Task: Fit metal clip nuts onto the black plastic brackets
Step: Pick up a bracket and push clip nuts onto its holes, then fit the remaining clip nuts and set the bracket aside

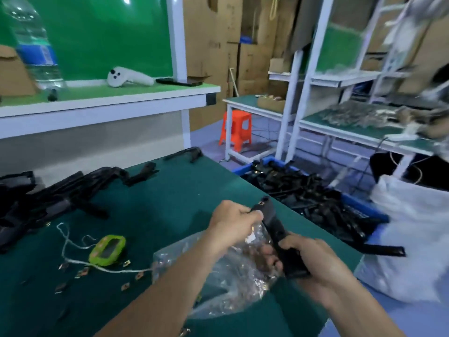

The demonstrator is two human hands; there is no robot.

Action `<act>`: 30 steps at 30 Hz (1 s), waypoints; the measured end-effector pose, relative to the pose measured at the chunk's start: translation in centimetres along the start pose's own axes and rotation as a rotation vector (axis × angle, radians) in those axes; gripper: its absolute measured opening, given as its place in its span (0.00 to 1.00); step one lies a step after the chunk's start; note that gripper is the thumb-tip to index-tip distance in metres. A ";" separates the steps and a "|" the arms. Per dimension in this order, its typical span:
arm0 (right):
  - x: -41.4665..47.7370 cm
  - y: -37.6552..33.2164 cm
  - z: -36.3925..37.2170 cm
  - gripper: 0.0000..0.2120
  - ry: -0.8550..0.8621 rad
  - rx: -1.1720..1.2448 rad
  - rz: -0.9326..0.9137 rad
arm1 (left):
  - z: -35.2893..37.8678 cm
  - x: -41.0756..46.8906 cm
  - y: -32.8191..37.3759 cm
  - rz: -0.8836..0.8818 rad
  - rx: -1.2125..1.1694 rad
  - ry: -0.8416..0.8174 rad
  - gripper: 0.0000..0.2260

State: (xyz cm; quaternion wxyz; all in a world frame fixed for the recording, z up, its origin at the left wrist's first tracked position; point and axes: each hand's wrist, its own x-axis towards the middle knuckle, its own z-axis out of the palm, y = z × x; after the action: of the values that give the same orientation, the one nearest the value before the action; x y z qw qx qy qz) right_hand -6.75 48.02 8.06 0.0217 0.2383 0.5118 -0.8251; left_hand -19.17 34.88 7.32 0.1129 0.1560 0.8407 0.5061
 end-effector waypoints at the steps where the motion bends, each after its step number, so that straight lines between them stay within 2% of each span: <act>1: 0.6 -0.9 -1.1 0.12 0.037 0.032 0.029 | 1.5 1.2 1.0 -0.017 -0.029 -0.035 0.19; 4: 4.5 -5.7 -3.4 0.12 0.113 0.125 -0.007 | 4.2 4.8 5.2 -0.079 -0.365 -0.218 0.07; 5: 6.2 -7.5 -3.9 0.14 0.155 0.128 -0.067 | 4.6 5.9 6.5 -0.137 -0.467 -0.284 0.12; 6: 7.9 -8.7 -4.4 0.15 0.219 0.103 -0.119 | 4.8 6.8 7.3 -0.203 -0.501 -0.316 0.21; 8: 10.8 -8.8 -5.2 0.17 0.386 -0.073 -0.092 | 5.1 7.9 7.1 -0.242 -0.373 -0.268 0.35; 9: 12.0 -7.9 -5.1 0.19 0.479 -0.219 -0.067 | 5.0 7.8 6.4 -0.224 -0.288 -0.227 0.37; 10: 12.8 -6.7 -4.5 0.19 0.551 -0.369 -0.074 | 4.6 7.6 5.6 -0.186 -0.219 -0.195 0.35; 12: 13.2 -4.3 -1.9 0.14 0.612 -0.611 -0.222 | 3.1 6.9 3.8 -0.096 -0.134 -0.124 0.28; 15: 12.5 -2.1 4.0 0.08 0.508 -0.749 -0.446 | -0.8 6.0 1.0 -0.012 -0.067 0.028 0.15; 18: 11.0 -0.3 9.6 0.08 0.304 -0.905 -0.545 | -5.4 3.6 -1.8 0.021 0.041 0.153 0.16; 21: 9.4 1.8 15.0 0.07 0.102 -1.044 -0.569 | -10.8 -0.1 -4.7 0.038 0.184 0.244 0.13; 23: 8.8 3.7 18.4 0.09 -0.027 -1.105 -0.549 | -14.5 -3.0 -7.0 -0.011 0.270 0.302 0.12; 30: 7.8 11.7 30.3 0.14 -0.373 -1.229 -0.519 | -27.1 -15.2 -16.3 -0.346 0.412 0.534 0.11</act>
State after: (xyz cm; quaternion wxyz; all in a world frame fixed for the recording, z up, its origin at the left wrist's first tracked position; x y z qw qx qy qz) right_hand -21.60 18.19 6.05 0.0423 -0.0934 0.9146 -0.3911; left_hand -16.93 -0.11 5.88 -0.0599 -0.1063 0.9386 0.3226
